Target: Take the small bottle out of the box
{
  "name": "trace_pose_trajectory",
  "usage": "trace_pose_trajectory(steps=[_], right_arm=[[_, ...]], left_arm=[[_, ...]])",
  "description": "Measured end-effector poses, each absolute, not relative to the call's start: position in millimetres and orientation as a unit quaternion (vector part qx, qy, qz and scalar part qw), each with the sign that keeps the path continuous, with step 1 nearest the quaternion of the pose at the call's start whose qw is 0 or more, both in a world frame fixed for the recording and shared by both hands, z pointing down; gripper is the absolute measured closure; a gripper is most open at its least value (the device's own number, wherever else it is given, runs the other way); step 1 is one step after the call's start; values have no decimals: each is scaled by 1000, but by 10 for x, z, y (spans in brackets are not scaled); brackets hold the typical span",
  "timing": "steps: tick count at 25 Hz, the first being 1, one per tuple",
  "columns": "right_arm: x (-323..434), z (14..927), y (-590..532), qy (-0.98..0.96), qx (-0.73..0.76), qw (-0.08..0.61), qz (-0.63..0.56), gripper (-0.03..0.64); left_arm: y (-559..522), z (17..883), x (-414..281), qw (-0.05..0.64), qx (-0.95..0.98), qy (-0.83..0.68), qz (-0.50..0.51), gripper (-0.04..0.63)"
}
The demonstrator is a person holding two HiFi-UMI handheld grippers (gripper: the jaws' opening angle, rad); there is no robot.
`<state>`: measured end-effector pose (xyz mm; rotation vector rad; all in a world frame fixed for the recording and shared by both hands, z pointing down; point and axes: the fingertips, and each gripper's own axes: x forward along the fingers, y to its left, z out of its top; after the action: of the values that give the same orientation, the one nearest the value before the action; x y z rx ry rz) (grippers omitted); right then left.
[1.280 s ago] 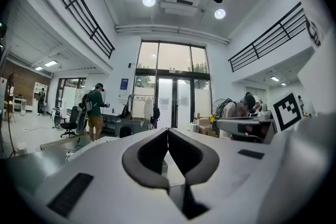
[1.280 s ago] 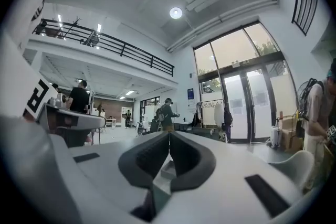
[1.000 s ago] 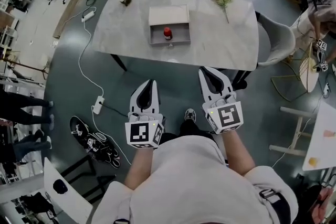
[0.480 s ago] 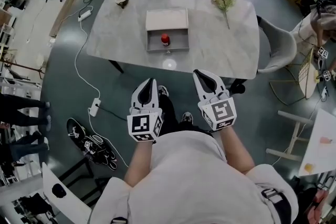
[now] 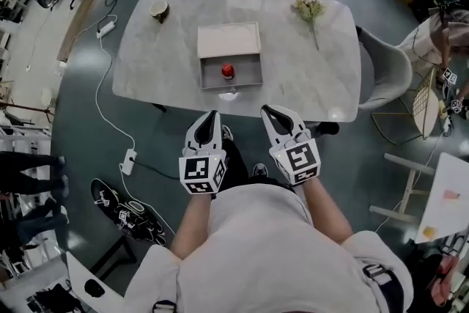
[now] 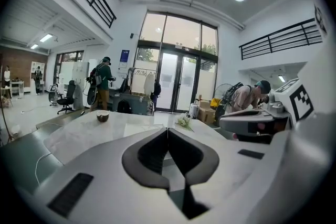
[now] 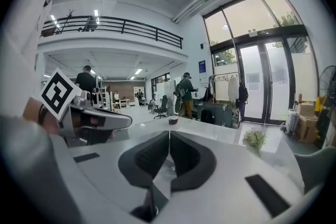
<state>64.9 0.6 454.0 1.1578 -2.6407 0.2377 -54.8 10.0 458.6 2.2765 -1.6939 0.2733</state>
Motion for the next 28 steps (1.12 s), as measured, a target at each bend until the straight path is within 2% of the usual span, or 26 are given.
trace_pose_trajectory(steps=[14,28], right_arm=[[339,5283,-572,-891,399,177,127,591],[-43,5700,-1000,-887,386,195,159,588]], left_arm=[[-307,5175,-774,189,785,-576,129,571],[-603,5507,-1071,219,779,-570,146,572]])
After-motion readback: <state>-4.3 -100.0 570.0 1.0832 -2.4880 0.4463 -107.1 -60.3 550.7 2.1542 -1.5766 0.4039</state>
